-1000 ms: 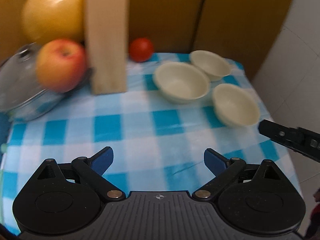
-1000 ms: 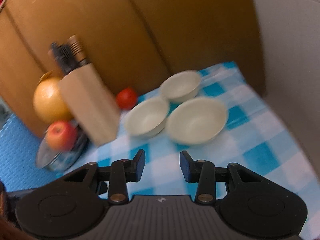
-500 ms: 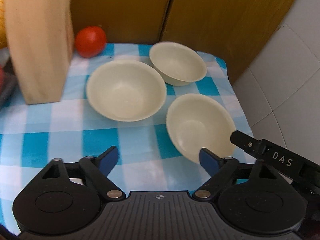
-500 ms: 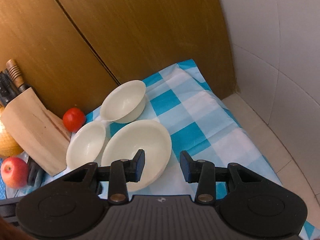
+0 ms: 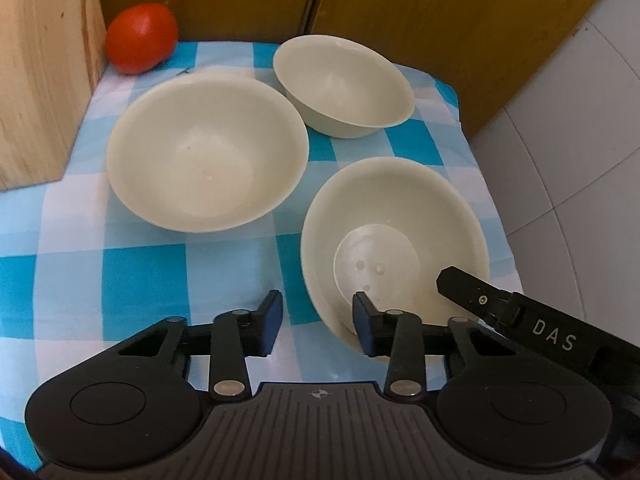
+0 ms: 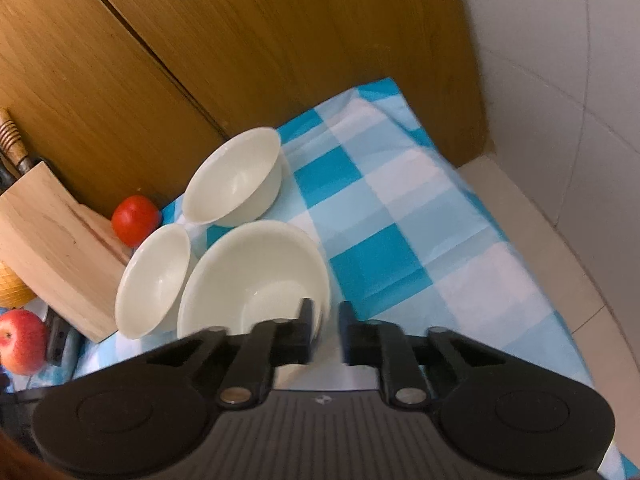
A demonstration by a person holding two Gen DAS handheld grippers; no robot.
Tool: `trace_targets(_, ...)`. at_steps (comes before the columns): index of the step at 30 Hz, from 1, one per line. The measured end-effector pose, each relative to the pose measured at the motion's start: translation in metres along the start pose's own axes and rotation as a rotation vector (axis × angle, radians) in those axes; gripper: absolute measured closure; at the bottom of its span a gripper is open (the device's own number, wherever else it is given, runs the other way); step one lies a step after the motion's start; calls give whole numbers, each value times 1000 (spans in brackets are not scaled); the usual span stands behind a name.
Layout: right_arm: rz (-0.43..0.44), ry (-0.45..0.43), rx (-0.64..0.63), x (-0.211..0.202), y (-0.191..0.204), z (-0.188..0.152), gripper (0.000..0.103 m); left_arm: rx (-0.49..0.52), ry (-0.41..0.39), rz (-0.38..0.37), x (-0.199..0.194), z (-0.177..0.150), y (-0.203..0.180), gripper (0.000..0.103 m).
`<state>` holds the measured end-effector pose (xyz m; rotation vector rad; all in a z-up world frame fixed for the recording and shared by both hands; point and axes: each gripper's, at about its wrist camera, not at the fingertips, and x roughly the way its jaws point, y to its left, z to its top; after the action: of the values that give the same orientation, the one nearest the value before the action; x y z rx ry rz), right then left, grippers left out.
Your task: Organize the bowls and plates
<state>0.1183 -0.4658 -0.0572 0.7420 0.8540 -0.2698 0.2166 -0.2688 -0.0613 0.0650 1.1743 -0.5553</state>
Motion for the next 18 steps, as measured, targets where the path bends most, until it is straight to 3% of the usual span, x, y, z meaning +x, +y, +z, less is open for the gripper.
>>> trace_targets(6, 17, 35, -34, -3, 11, -9, 93, 54, -15, 12, -11, -6, -4, 65)
trace_targets(18, 101, 87, -103, -27, 54, -38, 92, 55, -67, 65, -64, -35, 28, 65)
